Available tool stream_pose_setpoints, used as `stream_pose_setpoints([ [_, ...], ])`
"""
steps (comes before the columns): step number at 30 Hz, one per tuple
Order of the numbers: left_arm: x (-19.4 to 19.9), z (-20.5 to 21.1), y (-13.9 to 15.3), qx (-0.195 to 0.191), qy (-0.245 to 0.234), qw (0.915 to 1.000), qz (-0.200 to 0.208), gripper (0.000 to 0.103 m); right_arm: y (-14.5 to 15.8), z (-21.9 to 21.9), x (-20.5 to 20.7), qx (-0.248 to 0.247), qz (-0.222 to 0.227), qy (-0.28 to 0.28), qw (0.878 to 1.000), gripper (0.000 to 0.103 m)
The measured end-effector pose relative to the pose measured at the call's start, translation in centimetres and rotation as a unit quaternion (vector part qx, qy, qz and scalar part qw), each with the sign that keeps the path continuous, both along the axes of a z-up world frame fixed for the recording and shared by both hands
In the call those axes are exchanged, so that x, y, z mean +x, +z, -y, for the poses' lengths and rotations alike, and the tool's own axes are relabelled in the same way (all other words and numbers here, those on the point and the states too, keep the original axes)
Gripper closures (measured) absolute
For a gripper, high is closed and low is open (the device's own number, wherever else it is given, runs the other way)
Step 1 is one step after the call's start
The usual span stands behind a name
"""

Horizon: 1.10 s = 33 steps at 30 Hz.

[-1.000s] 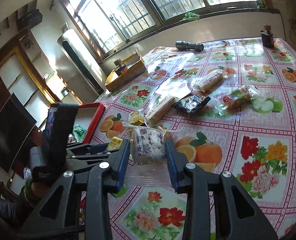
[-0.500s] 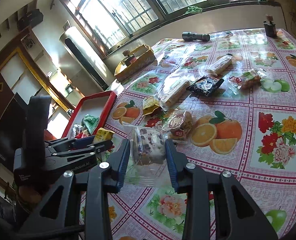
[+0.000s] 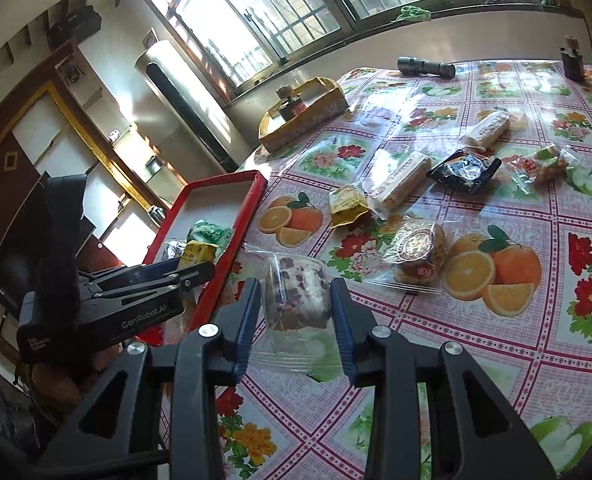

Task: Organize snacks
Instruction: 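Carry both snacks over the red-rimmed tray and open both tools to release them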

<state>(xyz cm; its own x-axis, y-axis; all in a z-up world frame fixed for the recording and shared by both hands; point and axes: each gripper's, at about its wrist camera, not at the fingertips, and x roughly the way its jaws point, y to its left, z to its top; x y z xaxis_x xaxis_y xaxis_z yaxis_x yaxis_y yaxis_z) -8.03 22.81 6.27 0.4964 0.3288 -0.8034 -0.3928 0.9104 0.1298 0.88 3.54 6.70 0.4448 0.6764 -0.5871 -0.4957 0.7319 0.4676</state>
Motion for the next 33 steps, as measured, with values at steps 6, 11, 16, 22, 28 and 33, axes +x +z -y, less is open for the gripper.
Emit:
stream_pose_setpoints([
  [6,-0.5,-1.8,0.2,-0.010,0.013,0.9999,0.005,0.065,0.1,-2.3,0.5,0.003,-0.001,0.017,1.000,0.065],
  [11,-0.9,-3.6,0.4,-0.012,0.030,0.9995,0.008,0.065,-0.1,-4.7,1.4,0.006,-0.006,0.035,0.999,0.065],
  [16,-1.5,-6.1,0.7,-0.017,0.057,0.9981,0.014,0.065,0.1,-7.4,2.2,0.007,-0.003,0.055,0.998,0.065],
  [22,-2.4,-9.5,1.1,-0.020,0.092,0.9953,0.021,0.065,0.0,-10.5,3.5,0.015,-0.006,0.074,0.997,0.065],
  [28,-2.9,-11.8,1.1,-0.022,0.118,0.9925,0.023,0.065,-0.2,-13.0,4.2,0.015,-0.008,0.092,0.996,0.065],
  [33,-2.7,-13.2,1.1,-0.023,0.129,0.9911,0.024,0.065,-0.6,-14.6,5.1,0.012,-0.014,0.099,0.995,0.065],
])
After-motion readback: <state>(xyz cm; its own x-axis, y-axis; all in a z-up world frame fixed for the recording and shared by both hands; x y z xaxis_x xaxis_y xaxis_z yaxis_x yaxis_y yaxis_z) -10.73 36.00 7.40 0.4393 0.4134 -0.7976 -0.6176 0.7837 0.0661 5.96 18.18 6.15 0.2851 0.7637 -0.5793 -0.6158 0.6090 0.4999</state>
